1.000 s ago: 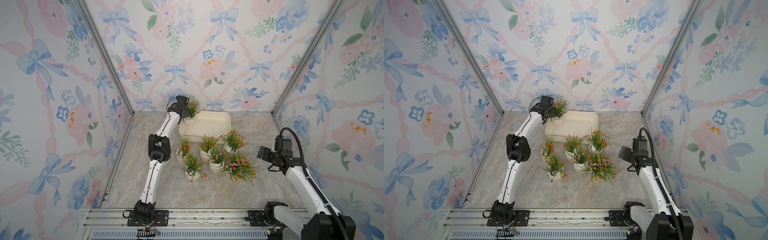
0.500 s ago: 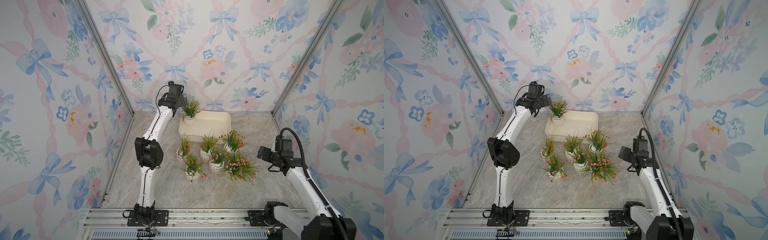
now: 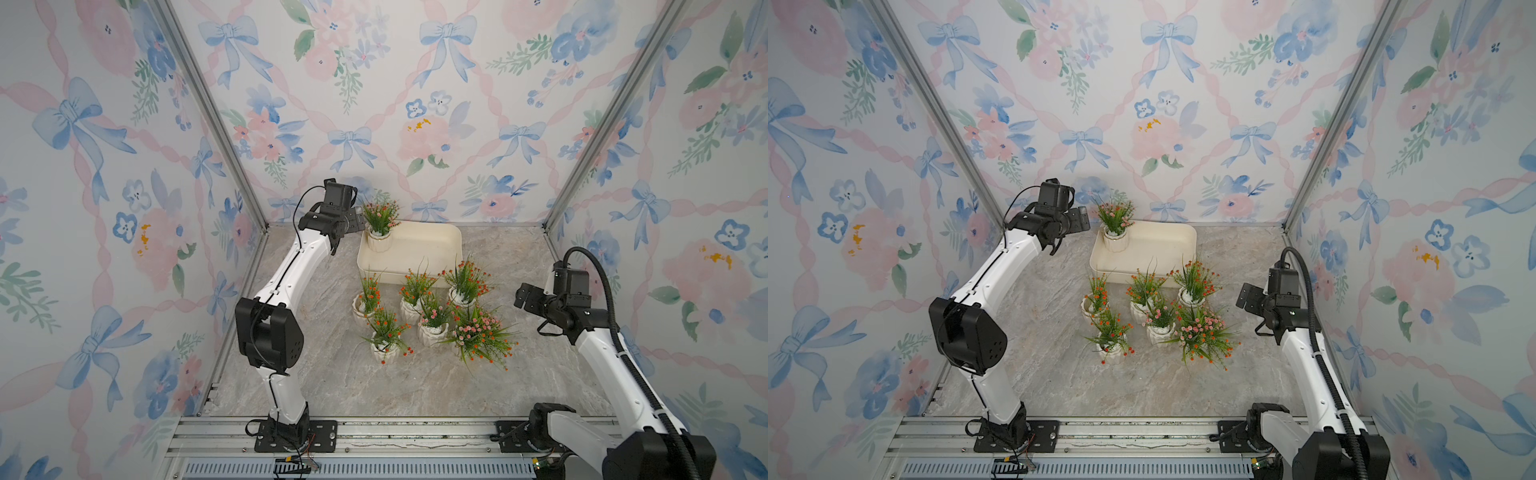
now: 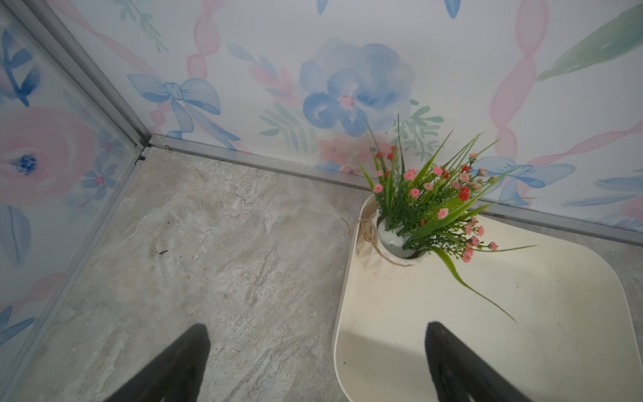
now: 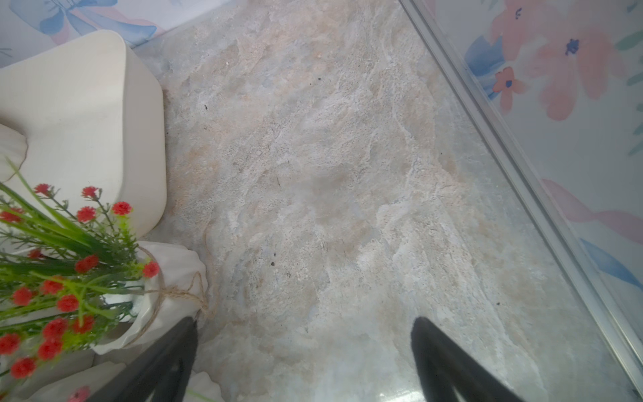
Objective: Put the potted gypsophila into the storage box
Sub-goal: Place the baby's breath potted plant at the storage box.
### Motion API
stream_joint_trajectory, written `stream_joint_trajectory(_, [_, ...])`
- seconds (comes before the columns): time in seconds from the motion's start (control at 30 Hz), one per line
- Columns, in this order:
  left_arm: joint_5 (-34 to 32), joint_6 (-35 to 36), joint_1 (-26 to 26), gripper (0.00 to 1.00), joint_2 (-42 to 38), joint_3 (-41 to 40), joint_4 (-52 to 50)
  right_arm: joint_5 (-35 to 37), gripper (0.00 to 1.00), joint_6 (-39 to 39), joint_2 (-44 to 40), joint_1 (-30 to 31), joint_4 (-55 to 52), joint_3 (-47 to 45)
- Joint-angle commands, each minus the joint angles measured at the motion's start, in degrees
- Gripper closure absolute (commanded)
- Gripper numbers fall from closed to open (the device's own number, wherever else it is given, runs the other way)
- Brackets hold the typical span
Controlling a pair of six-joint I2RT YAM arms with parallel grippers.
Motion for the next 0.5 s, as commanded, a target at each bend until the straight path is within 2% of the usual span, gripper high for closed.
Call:
stream_joint_trajectory(0.0, [-1.3, 1.9, 0.0, 0.03, -9.4, -11.2, 8.0, -0.4, 0.03, 0.7, 2.3, 1.5, -1.2, 2.9])
stream_joint_trajectory(0.13, [2.8, 1.0, 1.7, 0.02, -19.7, -24.5, 14.3, 0.8, 0.03, 1.1, 3.5, 4.1, -1.3, 4.8])
stream_joint_trajectory(0.23, [4.7, 0.4, 1.9, 0.04, -24.4, -30.8, 14.2, 1.0, 0.03, 1.9, 4.9, 6.3, -1.0, 6.0])
stream_joint_trajectory(0.37, [3.8, -3.4, 1.5, 0.10, -31.3, -41.0, 14.2, -0.6, 0.03, 3.8, 7.1, 8.7, 0.1, 7.2])
stream_joint_trajectory(0.47, [6.2, -6.0, 1.5, 0.12, -35.3, -47.7, 14.1, -0.3, 0.03, 4.4, 8.4, 10.4, 0.8, 7.9])
